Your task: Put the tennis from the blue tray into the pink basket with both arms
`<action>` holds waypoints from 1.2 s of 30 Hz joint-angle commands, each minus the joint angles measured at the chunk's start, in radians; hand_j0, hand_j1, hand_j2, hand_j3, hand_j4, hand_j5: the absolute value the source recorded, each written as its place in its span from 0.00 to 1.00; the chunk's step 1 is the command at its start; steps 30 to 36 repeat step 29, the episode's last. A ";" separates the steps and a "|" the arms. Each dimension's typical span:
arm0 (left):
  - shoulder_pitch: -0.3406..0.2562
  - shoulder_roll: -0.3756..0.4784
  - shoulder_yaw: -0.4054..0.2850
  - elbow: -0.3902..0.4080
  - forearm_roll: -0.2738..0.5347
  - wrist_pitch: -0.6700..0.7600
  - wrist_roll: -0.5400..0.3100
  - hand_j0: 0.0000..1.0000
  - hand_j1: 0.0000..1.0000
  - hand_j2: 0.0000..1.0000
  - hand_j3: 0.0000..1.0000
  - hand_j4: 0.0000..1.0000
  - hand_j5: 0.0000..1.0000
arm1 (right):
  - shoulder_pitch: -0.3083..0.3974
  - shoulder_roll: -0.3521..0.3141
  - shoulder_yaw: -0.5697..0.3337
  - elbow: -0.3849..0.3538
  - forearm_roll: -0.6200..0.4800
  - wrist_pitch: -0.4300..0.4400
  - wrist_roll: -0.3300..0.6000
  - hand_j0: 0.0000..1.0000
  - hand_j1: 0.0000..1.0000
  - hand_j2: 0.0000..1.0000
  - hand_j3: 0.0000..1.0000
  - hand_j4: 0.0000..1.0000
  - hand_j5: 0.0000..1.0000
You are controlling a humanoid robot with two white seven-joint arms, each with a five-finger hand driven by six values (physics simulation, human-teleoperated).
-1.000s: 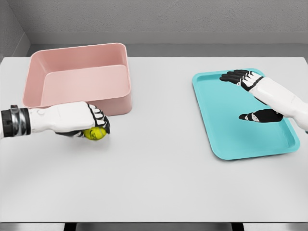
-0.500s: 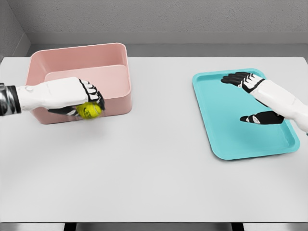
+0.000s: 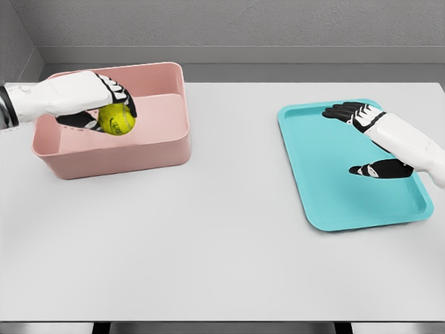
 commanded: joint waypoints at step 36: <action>0.005 0.066 0.013 0.263 0.080 0.002 0.006 1.00 1.00 1.00 1.00 1.00 1.00 | 0.003 -0.001 -0.006 0.000 -0.007 0.003 -0.001 1.00 1.00 1.00 1.00 1.00 1.00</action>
